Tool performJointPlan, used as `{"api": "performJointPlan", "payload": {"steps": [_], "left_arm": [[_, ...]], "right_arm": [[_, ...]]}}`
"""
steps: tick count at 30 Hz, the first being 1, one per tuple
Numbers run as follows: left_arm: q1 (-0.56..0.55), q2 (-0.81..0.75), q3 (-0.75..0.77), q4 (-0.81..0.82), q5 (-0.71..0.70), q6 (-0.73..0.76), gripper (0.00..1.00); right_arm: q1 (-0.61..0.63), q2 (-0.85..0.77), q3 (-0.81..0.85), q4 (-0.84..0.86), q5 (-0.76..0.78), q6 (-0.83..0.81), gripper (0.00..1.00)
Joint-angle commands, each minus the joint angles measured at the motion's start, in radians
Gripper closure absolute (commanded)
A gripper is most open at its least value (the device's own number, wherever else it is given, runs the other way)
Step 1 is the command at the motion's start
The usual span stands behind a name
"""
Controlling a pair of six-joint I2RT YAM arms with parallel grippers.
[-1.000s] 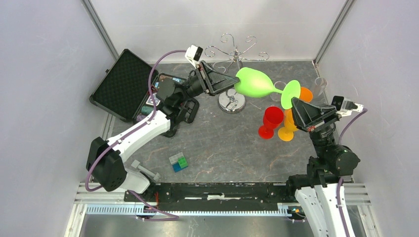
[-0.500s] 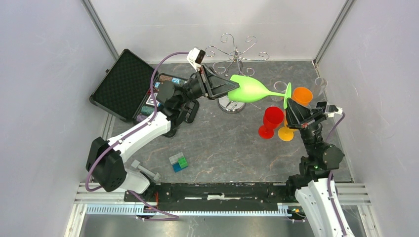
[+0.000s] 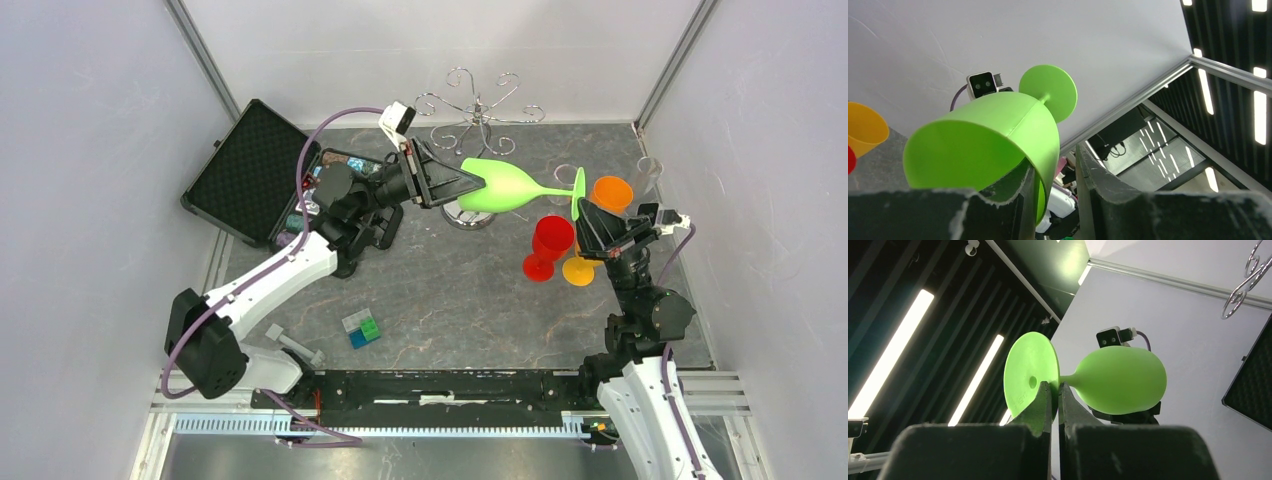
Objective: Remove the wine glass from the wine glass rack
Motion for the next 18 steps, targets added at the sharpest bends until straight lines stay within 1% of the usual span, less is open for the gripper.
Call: {"api": "performJointPlan", "payload": {"steps": [1, 2, 4, 7, 8, 9, 10, 13, 14, 15, 18], "left_arm": [[-0.024, -0.081, 0.030, -0.080, 0.025, 0.128, 0.62], [-0.024, -0.088, 0.031, -0.097, 0.023, 0.140, 0.59], [-0.024, -0.097, 0.036, -0.129, 0.018, 0.165, 0.59], [-0.024, -0.105, 0.041, -0.156, 0.016, 0.184, 0.74], [-0.024, -0.105, 0.041, -0.158, 0.015, 0.187, 0.82], [-0.024, -0.106, 0.041, -0.158, 0.016, 0.188, 0.92], [-0.024, -0.106, 0.041, -0.159, 0.016, 0.189, 0.97], [-0.024, -0.105, 0.041, -0.161, 0.017, 0.196, 0.98], [-0.024, -0.105, 0.041, -0.163, 0.016, 0.203, 0.98], [-0.024, -0.107, 0.042, -0.168, 0.017, 0.208, 0.98], [-0.024, -0.116, 0.044, -0.196, 0.013, 0.242, 0.98]], "right_arm": [[-0.002, 0.019, -0.018, -0.070, -0.012, -0.089, 1.00], [-0.003, 0.016, -0.018, -0.073, -0.008, -0.091, 1.00], [-0.003, 0.014, -0.019, -0.082, -0.004, -0.096, 1.00], [-0.003, 0.012, -0.026, -0.092, 0.004, -0.095, 1.00], [-0.002, 0.011, -0.026, -0.093, 0.007, -0.095, 1.00], [-0.002, 0.012, -0.026, -0.094, 0.008, -0.096, 1.00], [-0.003, 0.012, -0.026, -0.093, 0.008, -0.096, 1.00], [-0.002, 0.012, -0.026, -0.093, 0.008, -0.101, 1.00], [-0.003, 0.011, -0.021, -0.102, 0.011, -0.114, 0.98], [-0.002, 0.008, -0.013, -0.118, 0.015, -0.130, 0.95], [-0.002, 0.002, 0.022, -0.181, 0.027, -0.202, 0.81]]}}
